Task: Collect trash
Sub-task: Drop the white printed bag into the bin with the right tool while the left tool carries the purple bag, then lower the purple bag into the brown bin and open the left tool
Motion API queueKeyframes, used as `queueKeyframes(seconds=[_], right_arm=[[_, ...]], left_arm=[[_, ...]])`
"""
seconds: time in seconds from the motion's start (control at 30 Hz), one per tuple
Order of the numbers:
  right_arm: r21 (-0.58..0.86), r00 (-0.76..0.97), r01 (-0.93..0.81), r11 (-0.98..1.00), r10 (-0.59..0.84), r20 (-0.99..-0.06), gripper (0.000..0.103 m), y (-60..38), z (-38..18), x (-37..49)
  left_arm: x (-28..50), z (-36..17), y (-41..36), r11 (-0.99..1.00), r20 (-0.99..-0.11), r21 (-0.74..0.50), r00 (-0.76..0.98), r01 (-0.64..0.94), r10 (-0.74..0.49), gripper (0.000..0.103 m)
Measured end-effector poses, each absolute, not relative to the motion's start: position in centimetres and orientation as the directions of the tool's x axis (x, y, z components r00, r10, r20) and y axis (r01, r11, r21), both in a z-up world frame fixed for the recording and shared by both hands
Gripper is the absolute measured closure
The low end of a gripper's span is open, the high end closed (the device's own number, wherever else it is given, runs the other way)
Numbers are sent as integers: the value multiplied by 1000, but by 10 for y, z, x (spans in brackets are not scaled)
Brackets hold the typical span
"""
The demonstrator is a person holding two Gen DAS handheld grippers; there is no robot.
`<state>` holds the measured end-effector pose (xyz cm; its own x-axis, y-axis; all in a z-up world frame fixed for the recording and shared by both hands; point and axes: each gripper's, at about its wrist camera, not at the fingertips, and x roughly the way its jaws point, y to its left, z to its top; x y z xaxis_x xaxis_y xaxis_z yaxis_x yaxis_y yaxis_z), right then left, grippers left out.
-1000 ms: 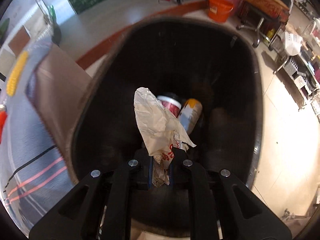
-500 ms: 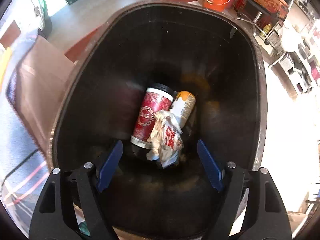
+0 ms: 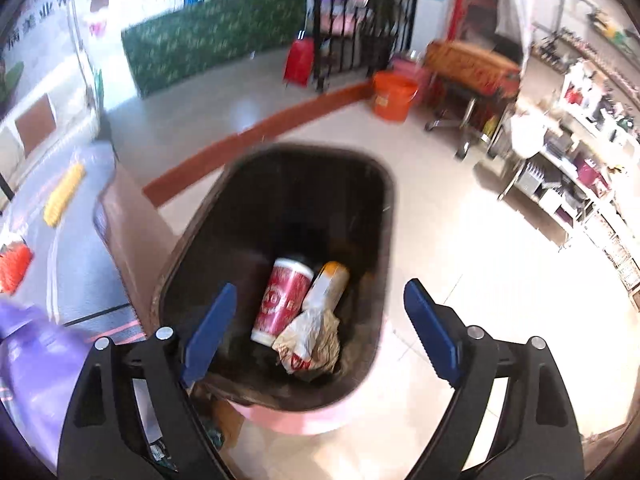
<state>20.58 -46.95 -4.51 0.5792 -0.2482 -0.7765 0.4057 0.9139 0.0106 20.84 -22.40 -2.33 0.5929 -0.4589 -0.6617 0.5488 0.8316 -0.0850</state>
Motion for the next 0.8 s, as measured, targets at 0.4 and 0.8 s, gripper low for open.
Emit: queueKeyframes(seconds=[0.4, 0.8], right_arm=[[84, 702, 539, 838, -391, -594, 12, -483, -27, 78], [151, 695, 581, 800, -391, -603, 12, -487, -38, 49]], left_arm=[[240, -41, -328, 753, -723, 43, 541, 657, -430, 89], [260, -81, -403, 648, -763, 311, 589, 696, -267, 89]])
